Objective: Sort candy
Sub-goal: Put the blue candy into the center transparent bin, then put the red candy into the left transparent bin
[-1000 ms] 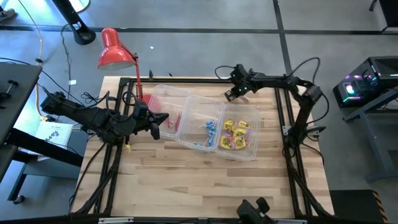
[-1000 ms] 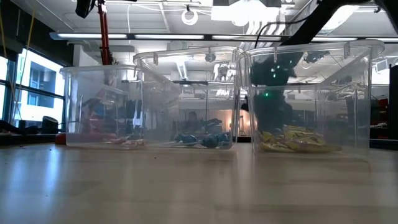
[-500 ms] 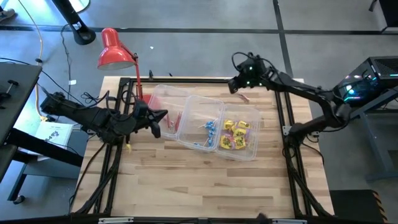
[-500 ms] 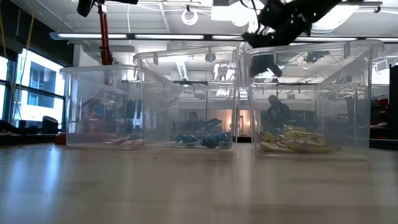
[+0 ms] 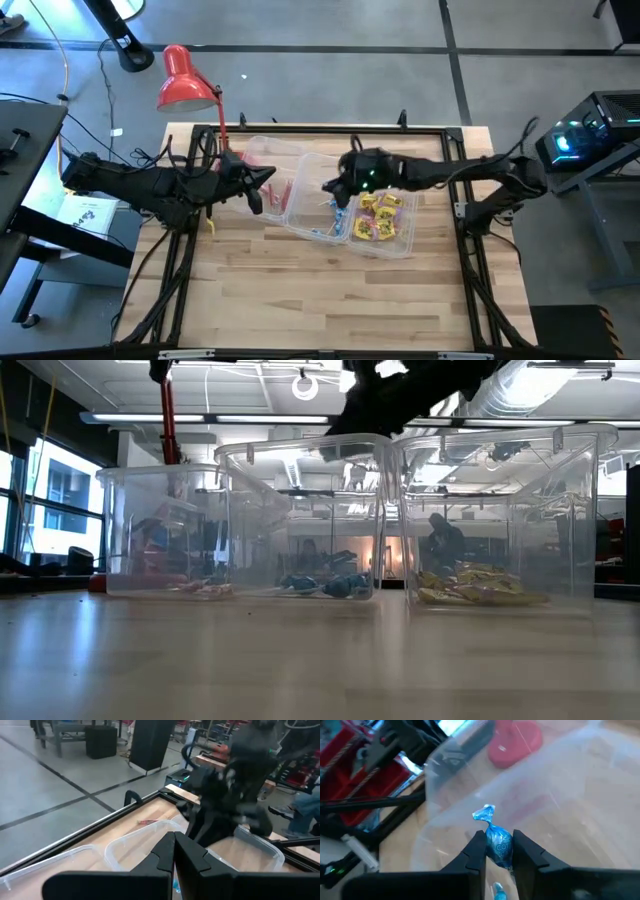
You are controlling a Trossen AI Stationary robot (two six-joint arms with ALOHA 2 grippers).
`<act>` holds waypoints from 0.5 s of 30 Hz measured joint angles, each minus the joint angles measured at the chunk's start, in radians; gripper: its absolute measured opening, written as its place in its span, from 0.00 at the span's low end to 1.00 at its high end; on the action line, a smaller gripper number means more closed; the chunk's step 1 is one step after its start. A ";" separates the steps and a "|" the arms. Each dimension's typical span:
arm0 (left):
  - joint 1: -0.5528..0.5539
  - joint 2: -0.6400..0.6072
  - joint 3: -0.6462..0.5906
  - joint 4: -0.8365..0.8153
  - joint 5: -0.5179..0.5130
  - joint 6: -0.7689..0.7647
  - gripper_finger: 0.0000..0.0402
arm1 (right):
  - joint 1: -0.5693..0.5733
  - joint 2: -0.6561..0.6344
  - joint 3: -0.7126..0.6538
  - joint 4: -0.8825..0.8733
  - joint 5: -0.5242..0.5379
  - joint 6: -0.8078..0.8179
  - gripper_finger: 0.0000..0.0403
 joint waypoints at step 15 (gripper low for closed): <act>0.024 0.000 0.000 0.013 0.099 0.023 0.00 | -0.031 -0.012 0.000 0.093 -0.042 0.073 0.56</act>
